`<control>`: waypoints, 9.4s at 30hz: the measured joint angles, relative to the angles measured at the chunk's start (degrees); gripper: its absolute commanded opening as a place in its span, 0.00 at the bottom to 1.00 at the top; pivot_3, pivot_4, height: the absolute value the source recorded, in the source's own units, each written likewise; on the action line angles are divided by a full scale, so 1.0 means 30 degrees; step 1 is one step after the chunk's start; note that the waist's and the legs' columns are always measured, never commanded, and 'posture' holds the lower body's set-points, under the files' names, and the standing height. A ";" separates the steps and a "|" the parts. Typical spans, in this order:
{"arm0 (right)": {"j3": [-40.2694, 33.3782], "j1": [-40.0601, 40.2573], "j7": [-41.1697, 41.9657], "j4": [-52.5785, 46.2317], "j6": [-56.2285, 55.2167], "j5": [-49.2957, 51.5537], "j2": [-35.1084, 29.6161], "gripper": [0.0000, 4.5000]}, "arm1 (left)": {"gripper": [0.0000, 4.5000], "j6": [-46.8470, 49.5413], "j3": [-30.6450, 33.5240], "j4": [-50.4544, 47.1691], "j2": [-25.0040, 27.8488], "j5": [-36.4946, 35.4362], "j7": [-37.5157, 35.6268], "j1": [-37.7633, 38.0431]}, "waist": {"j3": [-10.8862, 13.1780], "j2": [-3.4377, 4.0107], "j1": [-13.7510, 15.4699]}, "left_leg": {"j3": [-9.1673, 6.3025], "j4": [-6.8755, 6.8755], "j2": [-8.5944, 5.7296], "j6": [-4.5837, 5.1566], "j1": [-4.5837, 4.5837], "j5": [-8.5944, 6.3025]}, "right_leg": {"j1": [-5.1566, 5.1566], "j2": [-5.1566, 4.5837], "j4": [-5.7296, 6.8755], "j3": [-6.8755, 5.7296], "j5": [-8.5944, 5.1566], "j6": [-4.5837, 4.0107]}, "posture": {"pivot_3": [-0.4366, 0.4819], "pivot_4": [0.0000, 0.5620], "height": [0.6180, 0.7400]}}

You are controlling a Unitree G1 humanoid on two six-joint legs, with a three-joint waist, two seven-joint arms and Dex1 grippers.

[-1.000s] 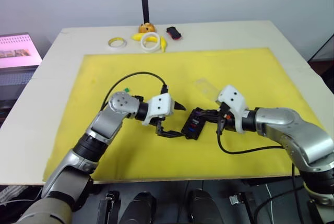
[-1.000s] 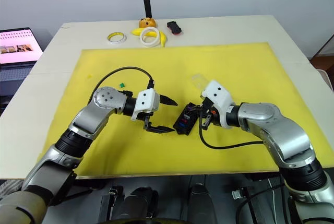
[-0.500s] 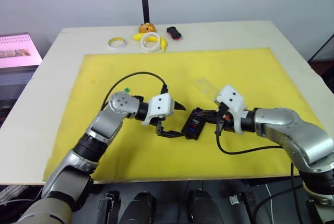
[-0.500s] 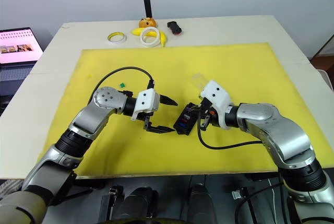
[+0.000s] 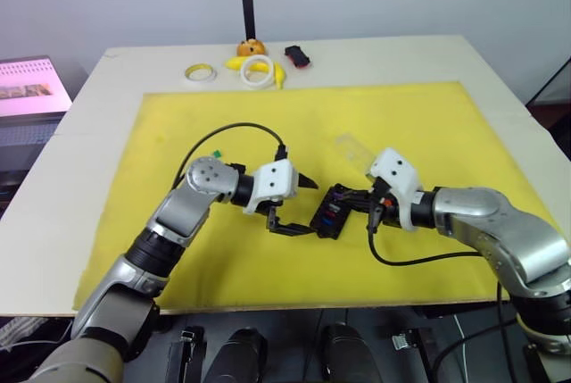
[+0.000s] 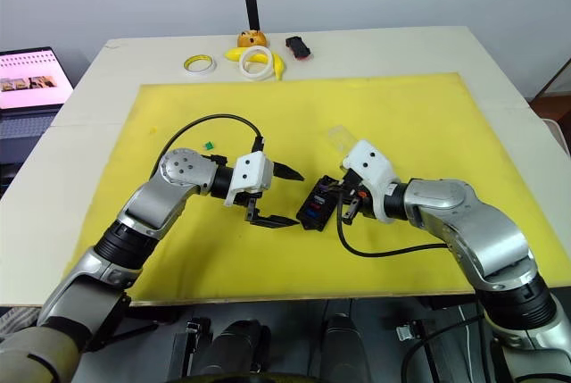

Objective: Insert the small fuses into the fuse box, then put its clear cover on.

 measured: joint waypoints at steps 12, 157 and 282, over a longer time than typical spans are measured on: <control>0.0238 0.0161 -0.0141 0.0000 -0.0442 -0.0424 0.0000 0.01 | 1.00 0.0000 -0.0004 -0.0005 -0.0001 0.0000 0.0000 0.0000 | 0.0000 0.0000 -0.0007 | 0.0000 0.0000 0.0000 0.0000 0.0001 0.0000 | 0.0000 0.0000 0.0001 0.0000 0.0000 0.0000 | 0.48 0.27 1.00; -1.6070 1.0009 0.6065 0.2088 -0.3661 0.3775 -0.3458 0.98 | 1.00 1.5469 1.6456 0.0869 0.9136 -1.1316 0.2538 1.0378 | 0.0011 0.0018 0.0369 | -0.0002 -0.0069 0.0037 0.0062 0.0311 -0.0044 | 0.0352 -0.0003 -0.0119 0.0010 -0.0008 -0.0001 | 0.48 0.27 1.00; -0.5655 -0.0695 -1.1064 0.0271 -0.0019 1.6518 0.8199 1.00 | 0.00 2.6127 1.7721 0.3354 -0.4148 -2.0222 1.3680 -0.3071 | 0.0011 -0.0037 -0.0077 | -0.0007 -0.0053 0.0015 -0.0010 0.0138 -0.0002 | 0.0077 -0.0003 0.0025 0.0029 -0.0001 0.0000 | 0.48 0.27 1.00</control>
